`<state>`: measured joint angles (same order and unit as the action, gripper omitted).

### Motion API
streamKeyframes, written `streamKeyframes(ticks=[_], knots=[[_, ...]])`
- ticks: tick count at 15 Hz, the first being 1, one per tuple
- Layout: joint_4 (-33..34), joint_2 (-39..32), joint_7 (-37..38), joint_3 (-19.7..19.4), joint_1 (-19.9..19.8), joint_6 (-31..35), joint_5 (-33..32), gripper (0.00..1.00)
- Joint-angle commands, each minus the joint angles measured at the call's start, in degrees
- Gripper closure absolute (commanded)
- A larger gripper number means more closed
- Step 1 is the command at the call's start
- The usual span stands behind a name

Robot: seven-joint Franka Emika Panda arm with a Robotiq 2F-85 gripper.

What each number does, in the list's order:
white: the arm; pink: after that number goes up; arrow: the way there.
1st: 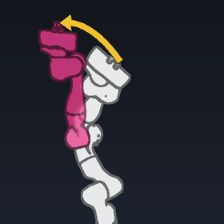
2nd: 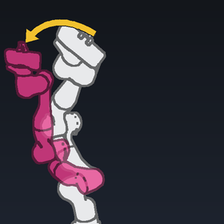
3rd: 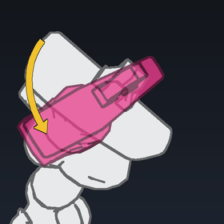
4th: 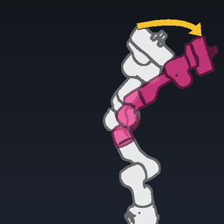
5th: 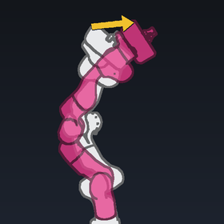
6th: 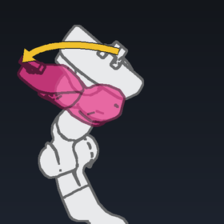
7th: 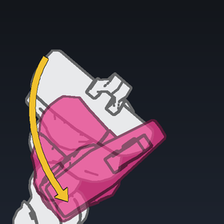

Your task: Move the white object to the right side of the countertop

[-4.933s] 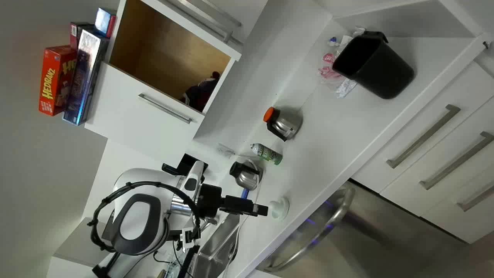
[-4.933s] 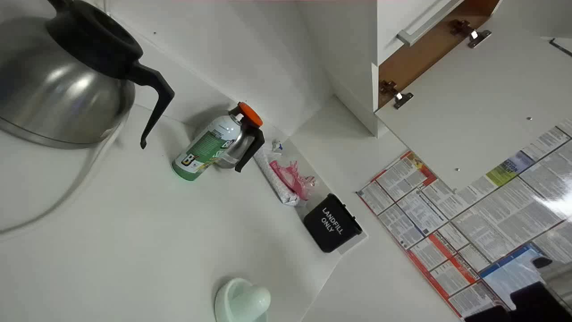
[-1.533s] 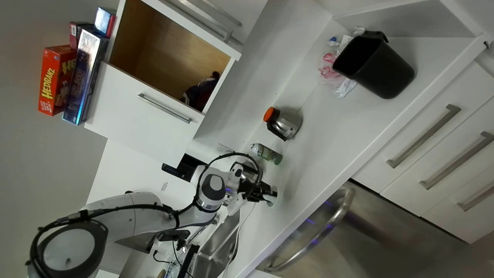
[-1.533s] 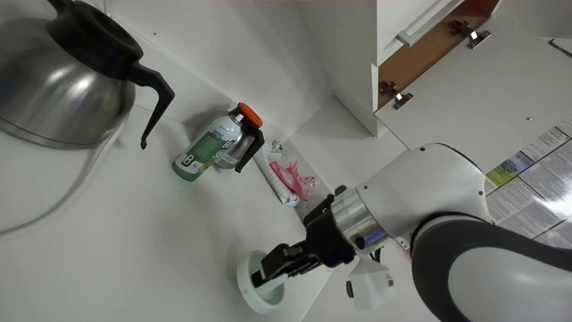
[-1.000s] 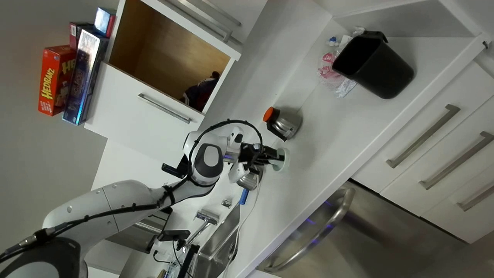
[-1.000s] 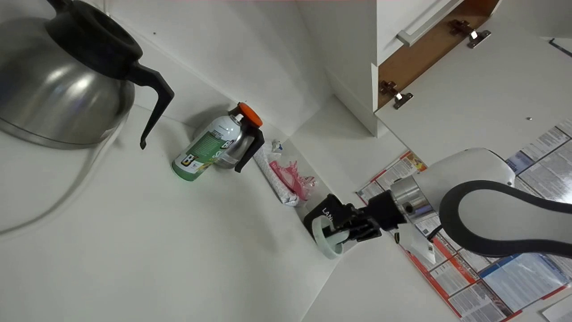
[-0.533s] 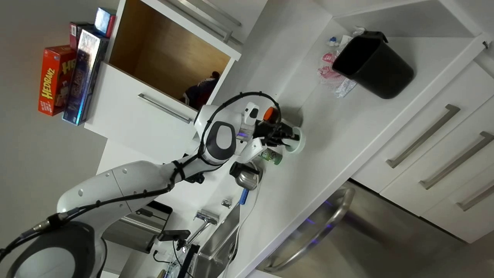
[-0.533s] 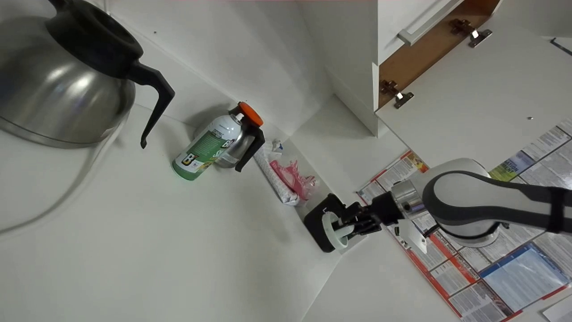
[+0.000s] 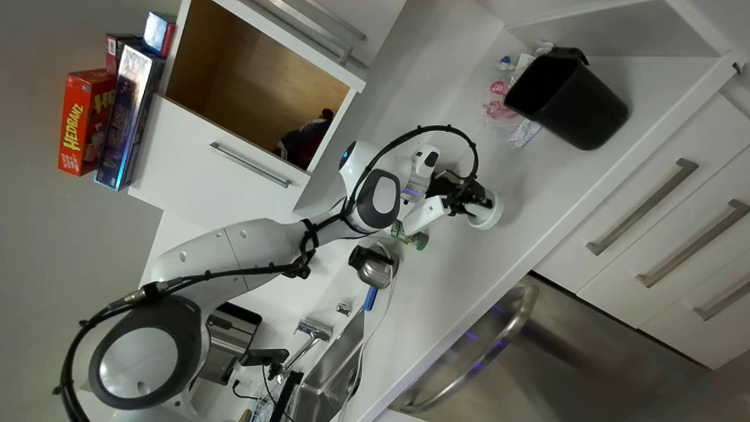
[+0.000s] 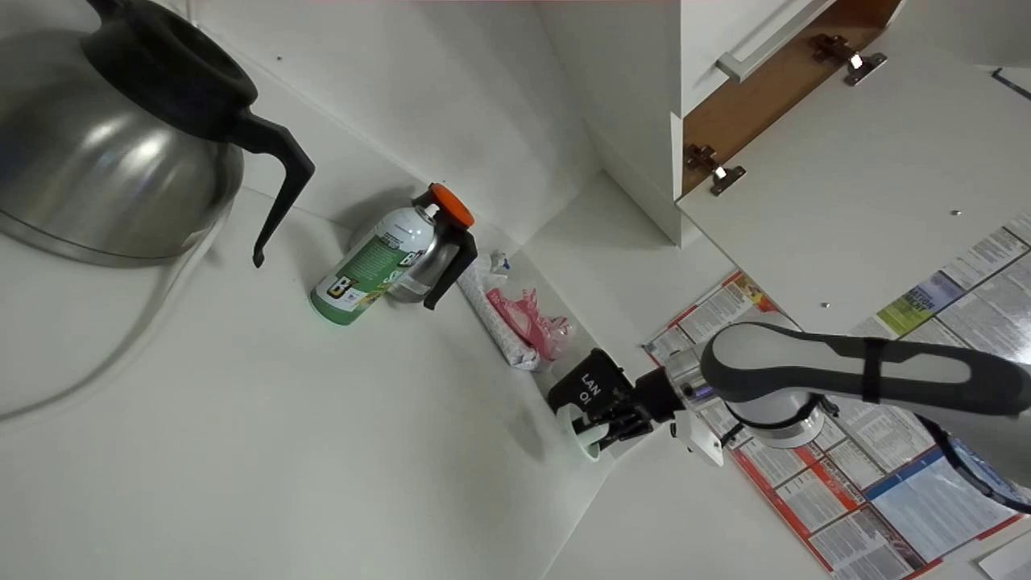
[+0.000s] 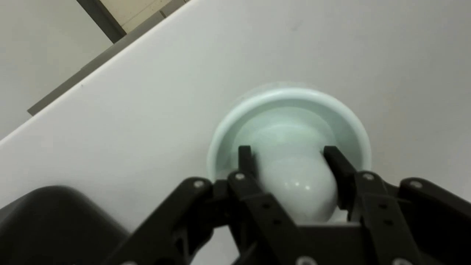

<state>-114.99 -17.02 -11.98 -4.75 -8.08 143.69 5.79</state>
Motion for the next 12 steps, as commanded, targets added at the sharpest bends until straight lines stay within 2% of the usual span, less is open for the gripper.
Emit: streamKeyframes(ticks=[1, 7, 8, 9, 12], knots=[[4.48, -4.43, -0.38, 0.81, -1.23, -3.34, 0.60, 0.74], [6.89, -8.87, 2.82, 0.37, -0.49, -4.26, -0.86, 0.74], [7.12, -9.19, 4.01, 0.03, -0.12, -4.40, -1.43, 0.24], [7.23, -9.32, 4.71, -0.09, 0.10, -4.39, -1.84, 0.23], [5.55, -7.44, 6.86, -0.13, 0.95, -2.60, -2.89, 0.04]])
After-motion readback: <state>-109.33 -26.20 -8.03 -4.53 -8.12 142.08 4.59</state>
